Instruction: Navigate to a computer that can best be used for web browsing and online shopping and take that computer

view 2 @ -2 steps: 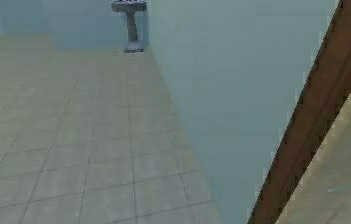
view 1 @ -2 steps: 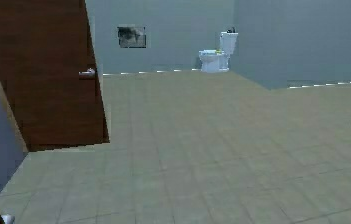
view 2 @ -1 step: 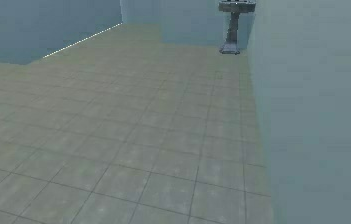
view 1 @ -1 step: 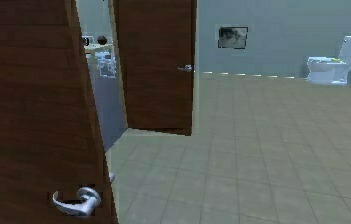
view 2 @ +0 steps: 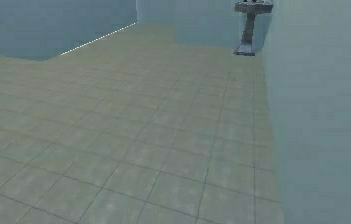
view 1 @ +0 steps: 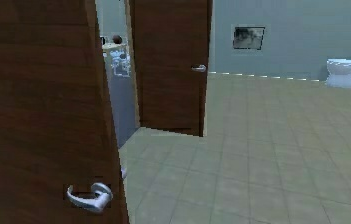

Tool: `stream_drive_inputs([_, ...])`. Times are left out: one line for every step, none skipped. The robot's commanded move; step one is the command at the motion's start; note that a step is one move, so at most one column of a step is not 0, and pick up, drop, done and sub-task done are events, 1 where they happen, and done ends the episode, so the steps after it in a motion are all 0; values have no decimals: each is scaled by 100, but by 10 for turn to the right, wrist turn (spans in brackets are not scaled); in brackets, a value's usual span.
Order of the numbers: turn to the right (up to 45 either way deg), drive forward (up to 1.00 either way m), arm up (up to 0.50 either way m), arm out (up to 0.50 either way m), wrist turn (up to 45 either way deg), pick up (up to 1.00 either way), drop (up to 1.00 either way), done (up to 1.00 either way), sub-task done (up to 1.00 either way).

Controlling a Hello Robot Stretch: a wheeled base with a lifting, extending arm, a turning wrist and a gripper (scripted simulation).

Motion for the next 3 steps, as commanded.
stream_drive_inputs([0, 5, 0, 0, 0, 0, 0, 0, 0])
stream_drive_inputs([210, 0, 0, 0, 0, 0, 0, 0, 0])
stream_drive_inputs([0, 65, 0, 0, 0, 0, 0, 0, 0])
